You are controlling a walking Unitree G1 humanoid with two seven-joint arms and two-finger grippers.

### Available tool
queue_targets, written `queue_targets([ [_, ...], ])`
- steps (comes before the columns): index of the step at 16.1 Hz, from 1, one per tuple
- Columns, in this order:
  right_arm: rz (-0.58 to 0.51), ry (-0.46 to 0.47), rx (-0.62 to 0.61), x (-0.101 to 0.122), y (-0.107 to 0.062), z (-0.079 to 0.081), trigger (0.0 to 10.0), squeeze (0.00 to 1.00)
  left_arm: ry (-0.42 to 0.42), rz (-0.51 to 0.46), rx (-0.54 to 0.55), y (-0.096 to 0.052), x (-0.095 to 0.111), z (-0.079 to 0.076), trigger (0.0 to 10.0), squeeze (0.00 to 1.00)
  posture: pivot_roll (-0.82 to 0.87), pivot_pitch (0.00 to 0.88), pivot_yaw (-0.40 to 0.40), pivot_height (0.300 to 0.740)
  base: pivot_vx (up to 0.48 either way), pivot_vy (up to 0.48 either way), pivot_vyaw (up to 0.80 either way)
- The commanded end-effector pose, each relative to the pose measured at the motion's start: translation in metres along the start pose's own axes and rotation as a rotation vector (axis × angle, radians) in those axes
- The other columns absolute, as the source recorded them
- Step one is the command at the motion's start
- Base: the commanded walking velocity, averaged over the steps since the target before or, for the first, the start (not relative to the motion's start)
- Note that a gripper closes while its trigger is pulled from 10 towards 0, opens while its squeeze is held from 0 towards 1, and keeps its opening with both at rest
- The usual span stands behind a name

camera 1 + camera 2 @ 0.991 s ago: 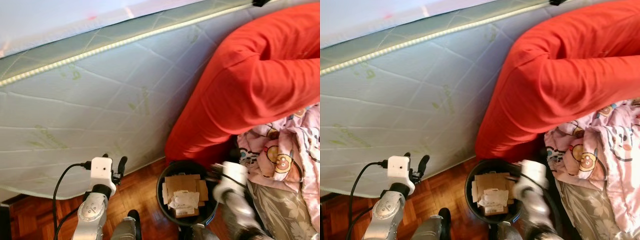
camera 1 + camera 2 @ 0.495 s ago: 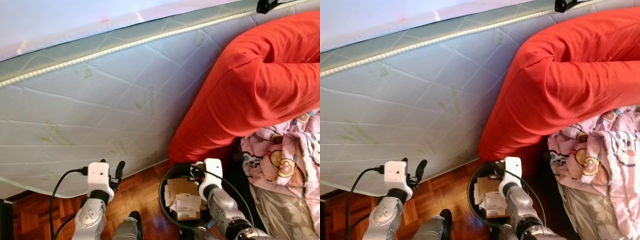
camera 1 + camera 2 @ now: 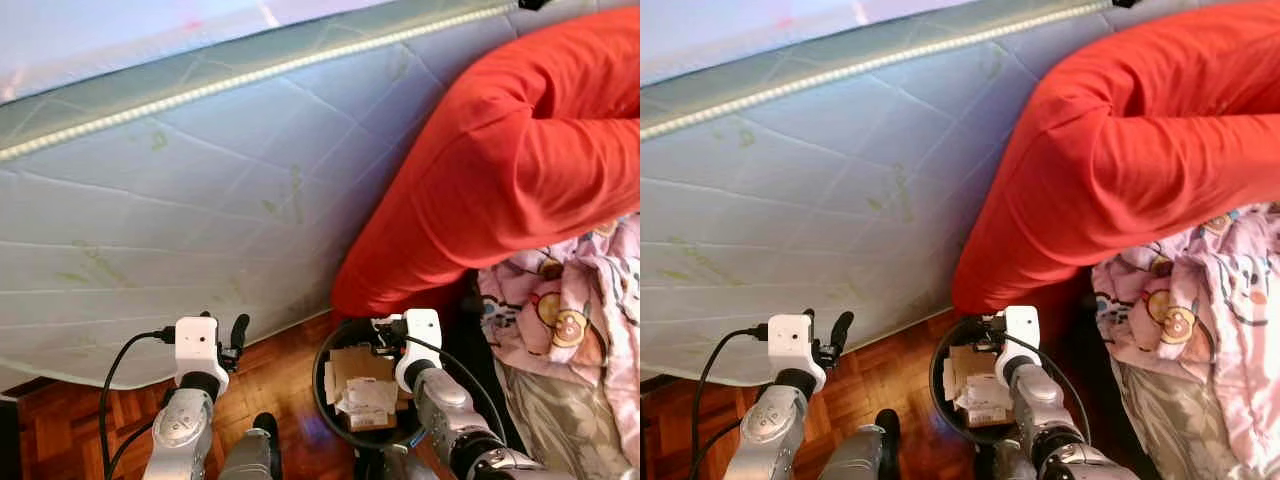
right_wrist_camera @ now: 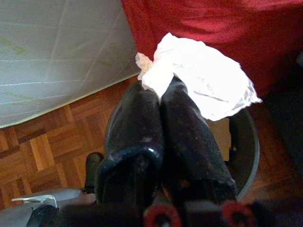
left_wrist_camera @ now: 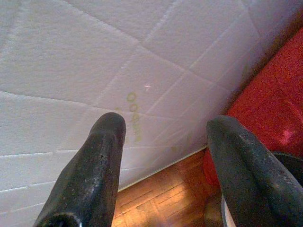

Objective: Clean up the room

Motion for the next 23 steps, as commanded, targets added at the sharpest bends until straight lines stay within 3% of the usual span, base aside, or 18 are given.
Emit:
queue_targets([
  [1, 0.033, 0.01, -0.007, -0.013, -0.005, -0.004, 10.0, 0.0, -0.015, 0.062, 0.009, -0.007, -0.015, 0.002, 10.0, 0.0, 0.18, 0.343, -0.043, 0.705, 0.0, 0.0, 0.0],
  [4, 0.083, -0.003, -0.046, -0.025, -0.009, -0.014, 10.0, 0.0, -0.014, 0.071, 0.012, -0.01, -0.018, 0.002, 10.0, 0.0, 0.19, 0.339, -0.038, 0.7, 0.0, 0.0, 0.0],
  [9, 0.075, 0.032, -0.068, -0.037, -0.022, -0.036, 10.0, 0.0, -0.011, 0.073, 0.016, -0.01, -0.018, 0.004, 10.0, 0.0, 0.19, 0.334, -0.036, 0.68, 0.0, 0.0, 0.0],
  [23, 0.114, 0.035, -0.025, -0.061, -0.032, -0.03, 10.0, 0.0, -0.005, 0.073, 0.013, -0.012, -0.018, 0.004, 10.0, 0.0, 0.19, 0.34, -0.031, 0.655, 0.0, 0.0, 0.0],
])
Point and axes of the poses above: a point about 5 cm out from each wrist's last joint towards the gripper, its own y axis pointing out of the wrist towards the gripper, its own x axis along the axis of the wrist's last joint, z = x × y, the point moved 3 cm from there along y, pointing out of the wrist towards the gripper, and after that the axes turned 4 degrees about y, right-handed, at the moved point
